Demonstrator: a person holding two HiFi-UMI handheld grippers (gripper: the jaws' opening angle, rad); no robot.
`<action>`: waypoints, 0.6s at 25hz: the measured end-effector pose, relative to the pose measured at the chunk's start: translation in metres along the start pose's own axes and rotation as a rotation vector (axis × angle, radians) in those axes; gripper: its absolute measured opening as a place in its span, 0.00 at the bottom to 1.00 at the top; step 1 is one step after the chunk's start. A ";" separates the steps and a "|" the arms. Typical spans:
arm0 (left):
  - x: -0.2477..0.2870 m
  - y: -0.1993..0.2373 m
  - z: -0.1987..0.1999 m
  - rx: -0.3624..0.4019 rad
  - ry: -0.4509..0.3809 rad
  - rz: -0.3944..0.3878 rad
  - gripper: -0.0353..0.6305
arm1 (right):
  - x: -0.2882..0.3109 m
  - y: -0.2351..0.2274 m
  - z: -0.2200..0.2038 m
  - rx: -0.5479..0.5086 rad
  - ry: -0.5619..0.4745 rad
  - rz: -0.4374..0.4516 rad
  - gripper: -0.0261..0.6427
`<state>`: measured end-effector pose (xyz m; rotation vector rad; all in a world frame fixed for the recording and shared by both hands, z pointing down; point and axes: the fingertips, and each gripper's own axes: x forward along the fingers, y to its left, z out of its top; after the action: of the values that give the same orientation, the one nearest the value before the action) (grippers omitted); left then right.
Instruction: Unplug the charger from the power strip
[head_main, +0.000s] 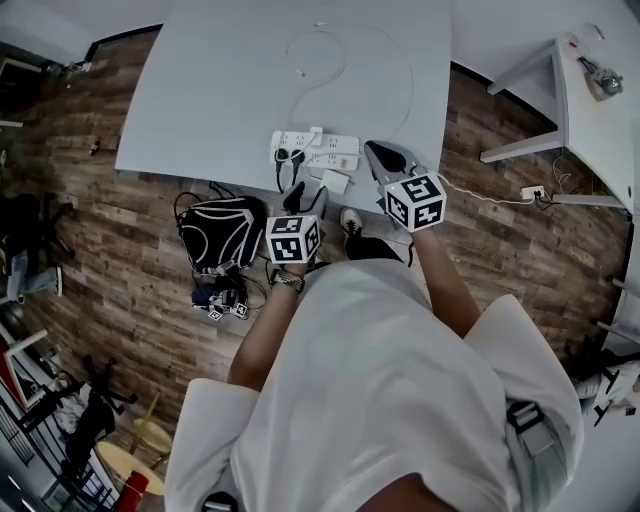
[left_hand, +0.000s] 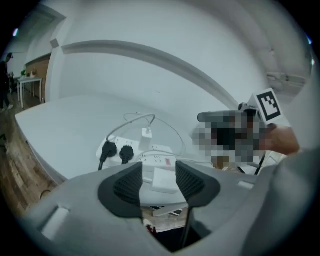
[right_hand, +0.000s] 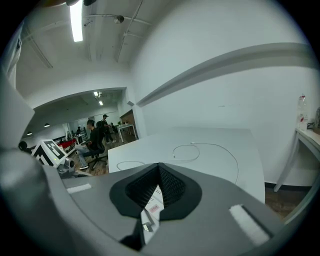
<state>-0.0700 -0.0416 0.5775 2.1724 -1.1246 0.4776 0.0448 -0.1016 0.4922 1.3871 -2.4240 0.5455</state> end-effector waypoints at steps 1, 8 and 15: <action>-0.005 0.001 0.009 0.037 -0.016 -0.001 0.36 | -0.003 0.004 0.005 -0.004 -0.012 -0.008 0.04; -0.058 0.007 0.068 0.326 -0.121 0.048 0.13 | -0.033 0.041 0.044 -0.043 -0.102 -0.053 0.04; -0.117 0.004 0.136 0.505 -0.282 0.057 0.06 | -0.064 0.083 0.087 -0.081 -0.216 -0.077 0.04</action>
<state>-0.1361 -0.0670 0.4131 2.7165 -1.3273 0.5371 -0.0019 -0.0553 0.3729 1.5688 -2.5127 0.2884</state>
